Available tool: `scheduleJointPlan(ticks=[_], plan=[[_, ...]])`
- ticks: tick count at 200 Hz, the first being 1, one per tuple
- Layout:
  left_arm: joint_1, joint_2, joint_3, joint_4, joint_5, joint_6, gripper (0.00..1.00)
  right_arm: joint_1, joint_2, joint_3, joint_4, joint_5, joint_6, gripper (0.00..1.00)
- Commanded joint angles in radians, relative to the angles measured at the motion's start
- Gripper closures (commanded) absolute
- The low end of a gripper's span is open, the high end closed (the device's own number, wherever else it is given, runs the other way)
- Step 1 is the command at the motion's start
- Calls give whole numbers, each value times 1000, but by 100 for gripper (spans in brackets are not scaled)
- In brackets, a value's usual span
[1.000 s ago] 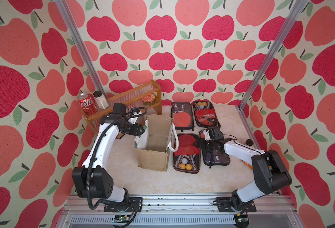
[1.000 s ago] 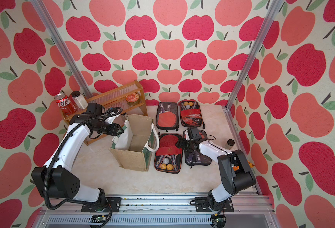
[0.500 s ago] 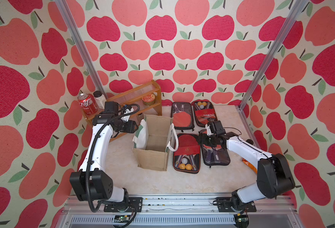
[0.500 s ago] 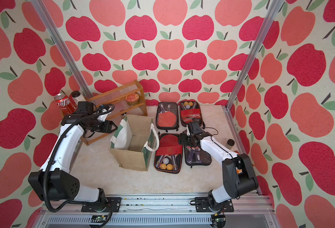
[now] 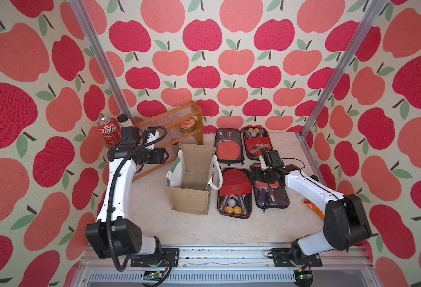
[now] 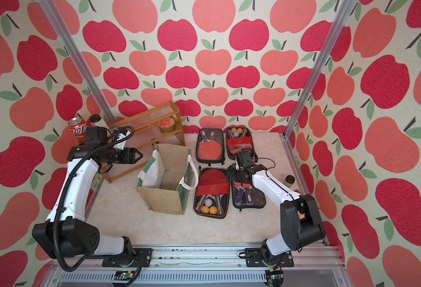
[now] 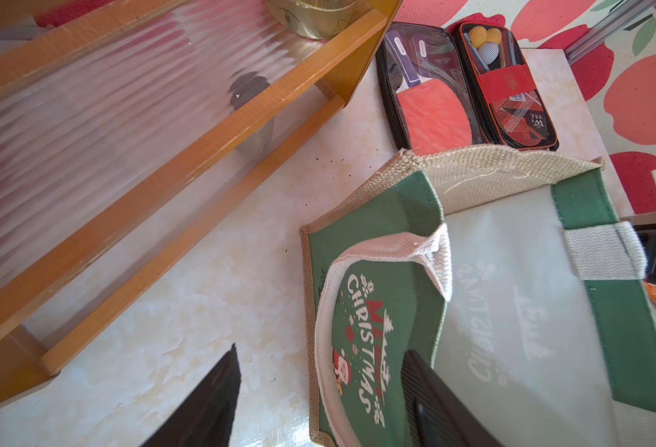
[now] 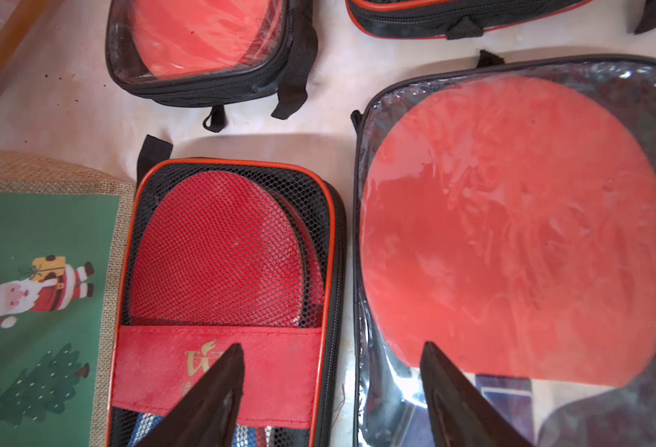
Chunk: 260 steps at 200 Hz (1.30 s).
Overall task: Remove the ping pong set from the canvas bag
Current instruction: Place the canvas bag at the center of the board, then reset both arms
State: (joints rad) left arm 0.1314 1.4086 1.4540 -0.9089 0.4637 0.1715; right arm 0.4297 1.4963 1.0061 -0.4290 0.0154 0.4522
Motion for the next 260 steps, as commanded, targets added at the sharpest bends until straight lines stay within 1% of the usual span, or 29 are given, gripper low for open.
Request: scheduleJointPlan(ticks=[1, 7, 34, 39, 48, 52, 56, 81, 98, 121, 133, 152, 168, 176, 178, 187, 198, 202, 217, 230, 260], plan=[[5, -8, -97, 103, -66, 4, 15, -3, -24, 36, -41, 86, -51, 25], [5, -8, -123, 131, -78, 2, 13, -3, -29, 38, -42, 103, -58, 25], [13, 5, -222, 245, -125, -12, 11, -5, -52, 46, -46, 183, -76, 23], [18, 8, -234, 264, -128, -18, 7, -5, -56, 48, -45, 197, -76, 22], [29, 11, -269, 307, -127, -31, 6, -5, -65, 45, -41, 222, -75, 22], [32, 12, -279, 326, -125, -39, 1, -6, -69, 42, -37, 232, -78, 22], [38, 16, -292, 343, -122, -45, 0, -5, -73, 37, -31, 243, -83, 21], [52, 45, -357, 453, -135, -78, 1, -5, -116, -21, 51, 312, -127, 20], [52, 64, -405, 544, -171, -136, 1, -5, -155, -79, 139, 343, -164, 19], [53, 100, -453, 664, -165, -151, 1, -5, -202, -171, 289, 405, -202, 17], [53, 124, -473, 725, -162, -163, 1, -5, -225, -225, 373, 427, -228, 16], [49, 152, -507, 821, -161, -178, 1, -5, -254, -284, 462, 454, -268, 10], [41, 167, -540, 906, -177, -185, 1, -8, -263, -296, 474, 494, -298, 8], [33, 175, -559, 950, -198, -183, 1, -13, -258, -291, 459, 496, -312, 5], [31, 176, -563, 963, -202, -181, 1, -16, -256, -288, 455, 517, -315, 4], [20, 188, -582, 1009, -223, -174, 1, -24, -244, -277, 433, 537, -331, 4], [7, 199, -595, 1049, -252, -166, 1, -40, -229, -266, 419, 561, -347, 3], [1, 203, -587, 1037, -254, -160, 0, -46, -223, -264, 418, 570, -351, 2], [-14, 217, -577, 1018, -282, -153, 1, -71, -212, -270, 438, 565, -375, 2], [-15, 209, -596, 1036, -278, -154, 1, -89, -204, -280, 467, 556, -391, 2], [-13, 173, -720, 1182, -265, -145, 1, -125, -159, -284, 505, 553, -415, 2]])
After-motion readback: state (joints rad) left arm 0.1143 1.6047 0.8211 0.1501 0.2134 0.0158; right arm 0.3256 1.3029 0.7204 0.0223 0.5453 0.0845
